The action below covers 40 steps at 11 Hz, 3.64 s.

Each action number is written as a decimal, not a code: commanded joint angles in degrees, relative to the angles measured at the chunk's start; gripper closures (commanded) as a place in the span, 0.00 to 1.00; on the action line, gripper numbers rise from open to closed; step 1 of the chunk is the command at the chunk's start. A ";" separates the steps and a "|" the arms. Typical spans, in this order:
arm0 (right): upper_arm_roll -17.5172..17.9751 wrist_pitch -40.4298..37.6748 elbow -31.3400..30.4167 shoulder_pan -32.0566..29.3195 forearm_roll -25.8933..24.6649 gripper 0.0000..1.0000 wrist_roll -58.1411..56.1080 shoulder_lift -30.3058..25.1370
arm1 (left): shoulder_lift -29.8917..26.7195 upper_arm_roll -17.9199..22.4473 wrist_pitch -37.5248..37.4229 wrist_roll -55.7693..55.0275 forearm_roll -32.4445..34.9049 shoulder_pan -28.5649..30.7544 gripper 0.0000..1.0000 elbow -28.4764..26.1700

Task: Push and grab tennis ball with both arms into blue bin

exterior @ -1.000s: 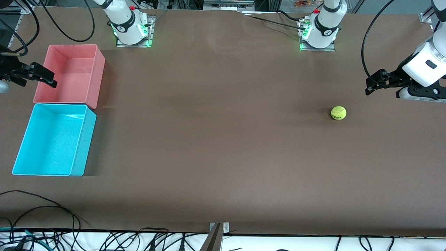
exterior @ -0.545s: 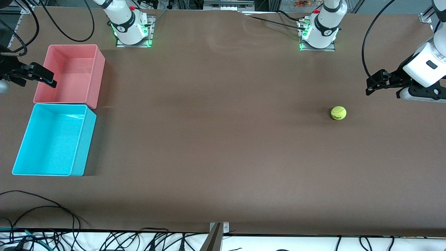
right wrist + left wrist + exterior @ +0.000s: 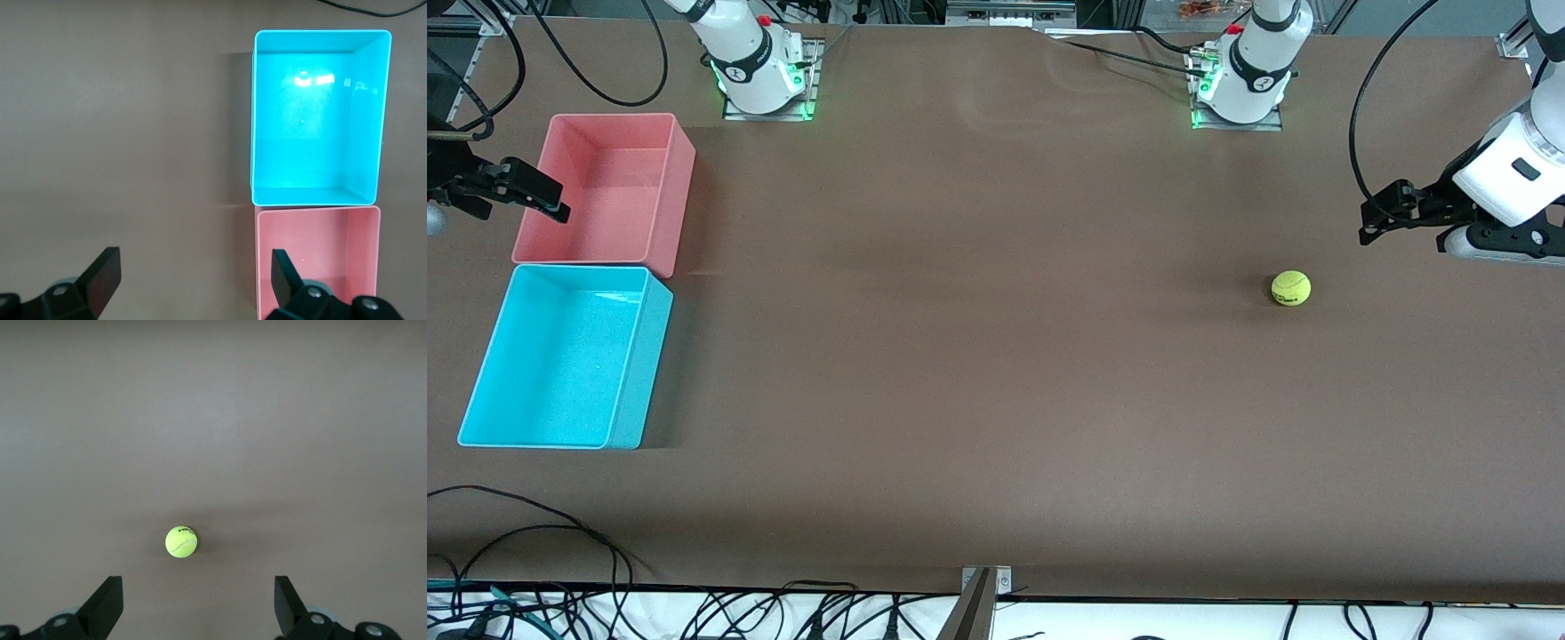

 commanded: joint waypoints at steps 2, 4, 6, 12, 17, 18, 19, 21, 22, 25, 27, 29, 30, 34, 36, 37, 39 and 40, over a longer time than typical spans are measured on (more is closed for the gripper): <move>-0.27 -0.27 0.22 0.01 -0.63 0.00 -0.04 -0.49 | 1.03 -0.05 -1.48 0.98 -0.42 1.05 0.00 2.10; -0.27 -0.36 0.22 0.01 -0.63 0.00 -0.04 -0.49 | 1.81 -0.05 -1.57 0.98 -0.50 1.14 0.00 2.10; -0.27 -0.36 0.22 0.01 -0.63 0.00 -0.04 -0.49 | 1.82 -0.05 -1.48 0.98 -0.50 1.23 0.00 2.10; -0.18 -0.10 0.22 0.01 -0.63 0.00 -0.04 -0.40 | 1.91 -0.05 -1.57 0.89 -0.50 2.11 0.00 2.10; -0.27 0.17 0.22 -0.16 -0.72 0.00 -0.04 -0.40 | 1.91 -0.05 -1.57 0.89 -0.50 2.11 0.00 2.01; -0.27 0.26 0.22 -0.17 -0.72 0.00 -0.04 -0.40 | 1.91 -0.05 -1.57 0.80 -0.50 2.02 0.00 2.01; -0.27 0.17 0.13 -0.17 -0.72 0.00 -0.04 -0.49 | 1.91 -0.05 -1.57 0.80 -0.50 2.02 0.00 2.10; -0.27 0.26 0.22 -0.17 -0.72 0.00 -0.04 -0.40 | 2.26 -0.05 -1.57 0.89 -0.50 2.20 0.00 2.01; -0.27 0.17 0.22 -0.17 -0.72 0.00 -0.04 -0.40 | 2.43 -0.05 -1.57 0.89 -0.50 2.37 0.00 2.10; -0.27 0.08 0.22 -0.17 -0.72 0.00 -0.04 -0.49 | 2.35 -0.05 -1.57 0.72 -0.50 2.46 0.00 2.18; -0.27 -0.01 0.22 -0.17 -0.72 0.00 -0.04 -0.49 | 2.08 -0.05 -1.57 0.80 -0.50 2.46 0.00 2.27; -0.27 -0.01 0.22 -0.17 -0.63 0.00 -0.04 -0.49 | 2.26 -0.05 -1.48 0.89 -0.50 2.81 0.00 2.36; -0.27 0.08 0.22 -0.17 -0.63 0.00 -0.04 -0.49 | 2.26 -0.05 -1.48 0.98 -0.50 2.90 0.00 2.27; -0.18 -0.01 0.22 -0.17 -0.63 0.00 -0.04 -0.49 | 2.35 -0.05 -1.48 -0.16 -1.03 2.90 0.00 3.06; -0.18 -0.01 0.13 -0.17 -0.71 0.00 -0.04 -0.49 | 3.04 -0.05 -1.48 -1.48 -0.94 3.69 0.00 3.41; -0.18 0.08 0.22 -0.17 -0.72 0.00 -0.04 -0.49 | 3.40 0.03 -1.48 -1.57 -0.86 4.56 0.00 3.41; -0.27 -0.10 0.22 -0.17 -0.63 0.00 -0.04 -0.49 | 5.15 0.12 -1.39 -2.01 -0.51 6.06 0.01 3.50; -0.27 -0.10 0.13 -0.17 -0.71 0.00 -0.04 -0.49 | 5.86 0.47 -1.30 -1.49 -0.50 7.54 0.18 4.29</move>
